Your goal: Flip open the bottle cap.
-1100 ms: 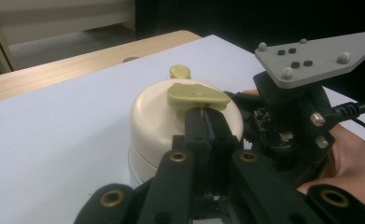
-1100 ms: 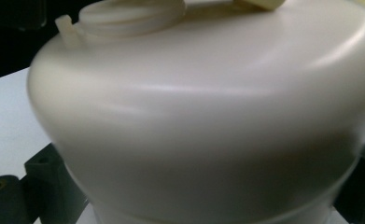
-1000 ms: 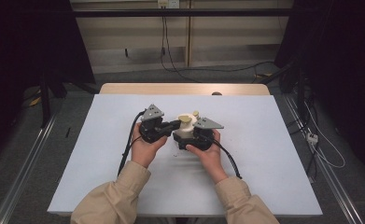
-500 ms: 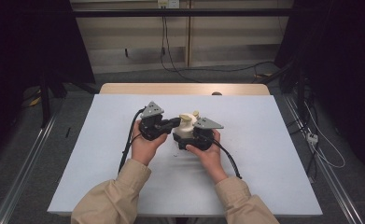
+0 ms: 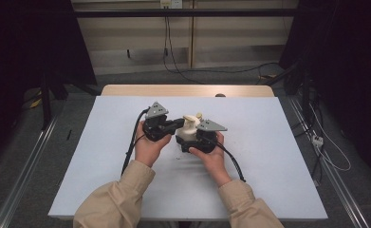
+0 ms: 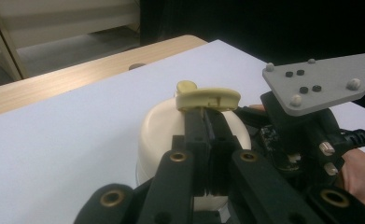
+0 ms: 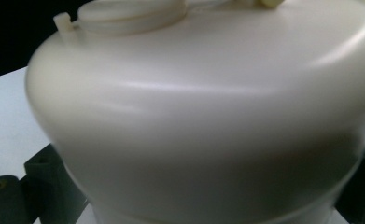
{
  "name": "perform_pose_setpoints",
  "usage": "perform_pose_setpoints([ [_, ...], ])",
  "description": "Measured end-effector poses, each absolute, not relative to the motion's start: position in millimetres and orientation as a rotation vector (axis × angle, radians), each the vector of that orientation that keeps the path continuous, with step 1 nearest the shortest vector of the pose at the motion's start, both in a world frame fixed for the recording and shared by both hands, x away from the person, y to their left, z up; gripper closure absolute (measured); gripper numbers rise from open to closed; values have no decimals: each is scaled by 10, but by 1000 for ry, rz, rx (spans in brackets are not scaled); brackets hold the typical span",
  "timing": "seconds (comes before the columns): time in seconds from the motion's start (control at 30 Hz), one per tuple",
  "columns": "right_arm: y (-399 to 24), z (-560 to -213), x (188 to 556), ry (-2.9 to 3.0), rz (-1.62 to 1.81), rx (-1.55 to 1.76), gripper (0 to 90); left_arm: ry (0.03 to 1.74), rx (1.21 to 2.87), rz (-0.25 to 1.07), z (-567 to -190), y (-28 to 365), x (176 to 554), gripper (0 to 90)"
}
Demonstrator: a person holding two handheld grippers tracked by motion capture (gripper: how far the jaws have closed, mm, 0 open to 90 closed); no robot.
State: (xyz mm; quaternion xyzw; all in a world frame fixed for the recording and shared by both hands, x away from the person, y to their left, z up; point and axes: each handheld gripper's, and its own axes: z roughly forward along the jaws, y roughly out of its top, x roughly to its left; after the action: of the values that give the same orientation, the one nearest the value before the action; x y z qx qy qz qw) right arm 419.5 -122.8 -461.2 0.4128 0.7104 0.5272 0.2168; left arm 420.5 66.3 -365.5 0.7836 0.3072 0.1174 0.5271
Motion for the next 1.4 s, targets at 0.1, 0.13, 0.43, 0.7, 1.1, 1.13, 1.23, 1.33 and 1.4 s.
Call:
perform_pose_setpoints([
  [0.1, -1227, -4612, 4195, 1968, 1460, 1143, 40, 742, 1872, 279, -3660, 656, 4216, 897],
  [0.13, -1227, -4612, 4195, 1969, 1460, 1143, 39, 744, 1870, 280, -3661, 657, 4220, 897],
  [0.43, -1227, -4612, 4195, 1969, 1460, 1143, 40, 745, 1866, 276, -3648, 637, 4226, 897],
  [0.7, -1227, -4612, 4195, 1969, 1458, 1142, 40, 741, 1872, 277, -3627, 608, 4240, 896],
  [1.1, -1226, -4612, 4197, 1969, 1458, 1143, 39, 740, 1877, 272, -3594, 552, 4263, 895],
  [1.13, -1226, -4612, 4197, 1970, 1457, 1143, 39, 737, 1882, 275, -3592, 551, 4268, 896],
  [1.23, -1225, -4612, 4198, 1970, 1458, 1142, 39, 742, 1879, 272, -3597, 547, 4274, 895],
  [1.33, -1225, -4613, 4198, 1970, 1458, 1142, 39, 745, 1875, 264, -3601, 545, 4284, 895],
  [1.4, -1226, -4613, 4199, 1970, 1457, 1142, 39, 745, 1875, 264, -3599, 543, 4286, 896],
])
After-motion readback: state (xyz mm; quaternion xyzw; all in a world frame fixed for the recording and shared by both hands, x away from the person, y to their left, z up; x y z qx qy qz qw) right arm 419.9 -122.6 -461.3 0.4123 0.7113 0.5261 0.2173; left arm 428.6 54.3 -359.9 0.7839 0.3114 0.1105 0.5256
